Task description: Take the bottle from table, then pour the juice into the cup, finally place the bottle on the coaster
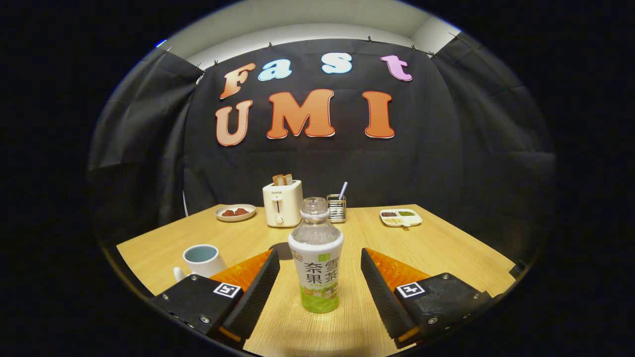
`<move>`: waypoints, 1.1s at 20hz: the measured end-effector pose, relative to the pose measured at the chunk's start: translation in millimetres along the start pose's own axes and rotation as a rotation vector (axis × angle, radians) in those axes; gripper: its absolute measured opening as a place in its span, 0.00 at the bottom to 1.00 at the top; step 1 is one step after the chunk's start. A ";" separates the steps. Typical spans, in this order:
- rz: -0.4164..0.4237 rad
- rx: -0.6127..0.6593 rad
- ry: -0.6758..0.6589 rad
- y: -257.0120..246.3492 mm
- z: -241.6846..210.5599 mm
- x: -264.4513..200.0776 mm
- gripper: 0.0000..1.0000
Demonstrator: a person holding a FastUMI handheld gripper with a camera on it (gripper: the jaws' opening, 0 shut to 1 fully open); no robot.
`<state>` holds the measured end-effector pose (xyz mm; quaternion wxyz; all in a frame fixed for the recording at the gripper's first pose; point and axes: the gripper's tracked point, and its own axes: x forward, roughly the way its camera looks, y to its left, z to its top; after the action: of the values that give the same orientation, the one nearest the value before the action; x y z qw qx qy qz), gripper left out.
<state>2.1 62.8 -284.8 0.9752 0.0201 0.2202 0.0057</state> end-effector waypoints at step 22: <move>-0.046 0.044 0.142 16.2 -36.5 35.8 0.57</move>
<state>18.7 81.1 -332.4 0.9564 0.0358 0.2891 -0.0202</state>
